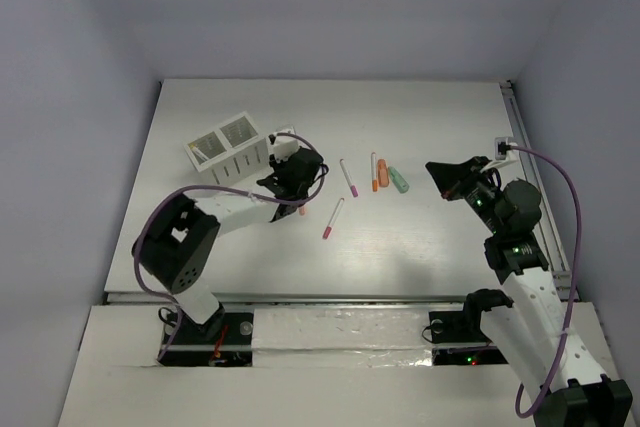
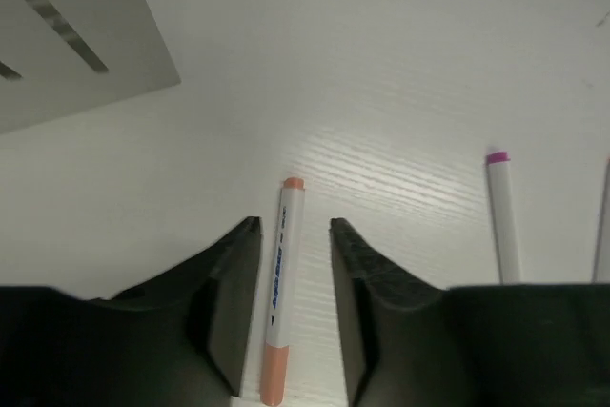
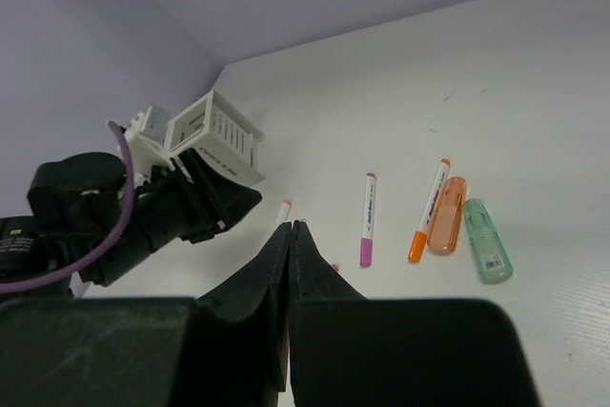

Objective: Sort the stationery into containers
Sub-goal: Pick up the pen from the center of the board, then place the pen in the storage box, then pick up the pen from the center of the board.

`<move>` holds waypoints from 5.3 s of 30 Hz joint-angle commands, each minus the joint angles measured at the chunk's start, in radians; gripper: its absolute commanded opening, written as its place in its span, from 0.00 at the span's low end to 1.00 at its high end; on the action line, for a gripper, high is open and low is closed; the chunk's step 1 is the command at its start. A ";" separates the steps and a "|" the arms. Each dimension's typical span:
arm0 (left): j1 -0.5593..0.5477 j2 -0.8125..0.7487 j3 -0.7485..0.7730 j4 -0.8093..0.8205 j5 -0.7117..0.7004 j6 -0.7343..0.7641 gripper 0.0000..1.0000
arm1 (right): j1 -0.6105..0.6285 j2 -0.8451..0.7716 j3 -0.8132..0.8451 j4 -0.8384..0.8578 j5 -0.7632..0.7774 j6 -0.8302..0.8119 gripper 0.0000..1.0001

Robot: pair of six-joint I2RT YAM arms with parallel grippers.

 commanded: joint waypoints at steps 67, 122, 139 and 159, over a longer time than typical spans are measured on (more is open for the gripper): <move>0.550 -0.125 0.327 -0.005 -0.338 0.496 0.00 | -0.002 -0.002 -0.002 0.068 -0.037 0.004 0.27; 0.101 -0.204 0.200 0.223 -0.326 0.541 0.00 | -0.002 0.004 -0.001 0.062 -0.034 -0.004 0.07; -0.132 -0.030 0.096 -0.138 0.469 0.149 0.22 | -0.002 0.018 0.018 -0.001 0.054 -0.011 0.26; -0.157 0.210 0.209 -0.218 0.394 0.234 0.33 | -0.002 0.024 0.010 0.020 0.026 -0.011 0.39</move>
